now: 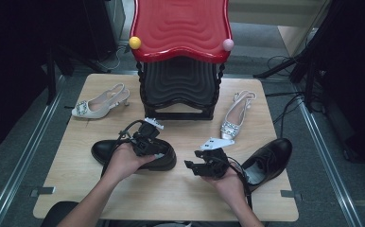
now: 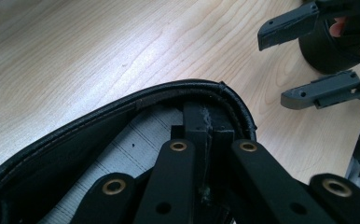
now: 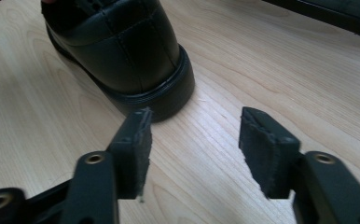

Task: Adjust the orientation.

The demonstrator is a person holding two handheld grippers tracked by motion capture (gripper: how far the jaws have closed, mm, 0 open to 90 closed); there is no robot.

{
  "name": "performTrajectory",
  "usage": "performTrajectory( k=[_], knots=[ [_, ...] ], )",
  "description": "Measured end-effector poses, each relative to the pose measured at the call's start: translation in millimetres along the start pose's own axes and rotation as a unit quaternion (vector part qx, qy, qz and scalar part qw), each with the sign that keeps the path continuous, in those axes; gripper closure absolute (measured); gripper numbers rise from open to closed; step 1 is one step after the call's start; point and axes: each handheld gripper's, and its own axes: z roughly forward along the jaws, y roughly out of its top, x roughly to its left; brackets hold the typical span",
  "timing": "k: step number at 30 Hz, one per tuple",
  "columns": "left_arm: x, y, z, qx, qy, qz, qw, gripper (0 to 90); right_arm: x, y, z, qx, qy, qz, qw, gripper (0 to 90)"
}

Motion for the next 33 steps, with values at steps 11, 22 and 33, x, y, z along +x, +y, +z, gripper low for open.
performTrajectory(
  k=[11,22,33],
  knots=[
    [-5.5,-7.3,-26.0,-0.023,0.004,0.005,0.9997,64.6,2.1,13.8,1.6,-0.013,0.02,-0.011,0.9997,68.3],
    [-1.1,-29.6,-60.5,-0.052,0.033,-0.02,0.9979,54.3,6.2,33.7,16.4,-0.01,0.043,-0.022,0.9988,86.1],
    [8.5,-53.9,-82.3,-0.07,0.053,-0.06,0.9944,48.8,5.1,48.7,33.4,-0.006,0.054,-0.028,0.9982,90.0]
  ],
)
